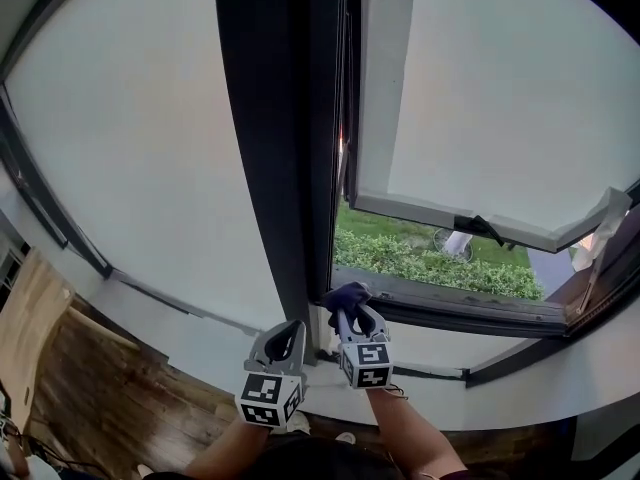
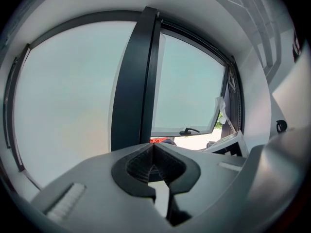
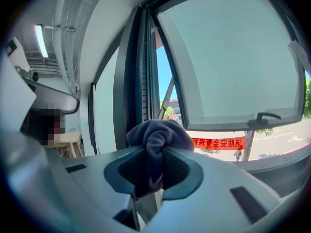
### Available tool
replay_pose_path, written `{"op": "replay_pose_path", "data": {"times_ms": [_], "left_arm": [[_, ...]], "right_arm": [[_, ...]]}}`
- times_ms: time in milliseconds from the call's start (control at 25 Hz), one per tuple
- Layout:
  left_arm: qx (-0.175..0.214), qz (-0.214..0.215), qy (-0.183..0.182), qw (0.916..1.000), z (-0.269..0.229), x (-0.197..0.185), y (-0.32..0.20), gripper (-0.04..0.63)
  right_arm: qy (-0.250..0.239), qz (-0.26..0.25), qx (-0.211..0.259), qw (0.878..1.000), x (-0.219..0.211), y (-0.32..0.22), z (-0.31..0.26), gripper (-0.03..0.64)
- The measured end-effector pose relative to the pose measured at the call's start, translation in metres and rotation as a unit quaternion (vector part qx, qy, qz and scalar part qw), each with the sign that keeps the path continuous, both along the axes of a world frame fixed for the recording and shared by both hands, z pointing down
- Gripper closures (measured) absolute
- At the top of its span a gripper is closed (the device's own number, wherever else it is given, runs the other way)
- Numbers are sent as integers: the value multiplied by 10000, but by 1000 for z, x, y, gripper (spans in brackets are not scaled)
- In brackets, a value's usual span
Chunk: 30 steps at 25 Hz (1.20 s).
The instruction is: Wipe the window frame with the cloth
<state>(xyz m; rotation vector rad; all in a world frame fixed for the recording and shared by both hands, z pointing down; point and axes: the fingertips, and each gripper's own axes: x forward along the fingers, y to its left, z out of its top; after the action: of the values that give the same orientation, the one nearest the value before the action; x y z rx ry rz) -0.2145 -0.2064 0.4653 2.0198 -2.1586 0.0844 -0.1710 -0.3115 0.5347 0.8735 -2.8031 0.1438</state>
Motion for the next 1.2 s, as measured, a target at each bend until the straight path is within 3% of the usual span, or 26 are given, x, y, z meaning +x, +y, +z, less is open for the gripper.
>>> {"op": "replay_pose_path", "data": {"times_ms": [400, 680, 1200], "left_arm": [[21, -246, 5, 9997, 0, -23, 4, 588], [10, -279, 96, 9996, 4, -29, -3, 588], [116, -84, 144, 9998, -2, -15, -19, 588]], "right_arm": [[681, -100, -135, 9975, -39, -22, 42, 534], [1797, -25, 571, 9821, -49, -21, 53, 541], [1868, -25, 524, 9810, -38, -20, 50, 541]]}}
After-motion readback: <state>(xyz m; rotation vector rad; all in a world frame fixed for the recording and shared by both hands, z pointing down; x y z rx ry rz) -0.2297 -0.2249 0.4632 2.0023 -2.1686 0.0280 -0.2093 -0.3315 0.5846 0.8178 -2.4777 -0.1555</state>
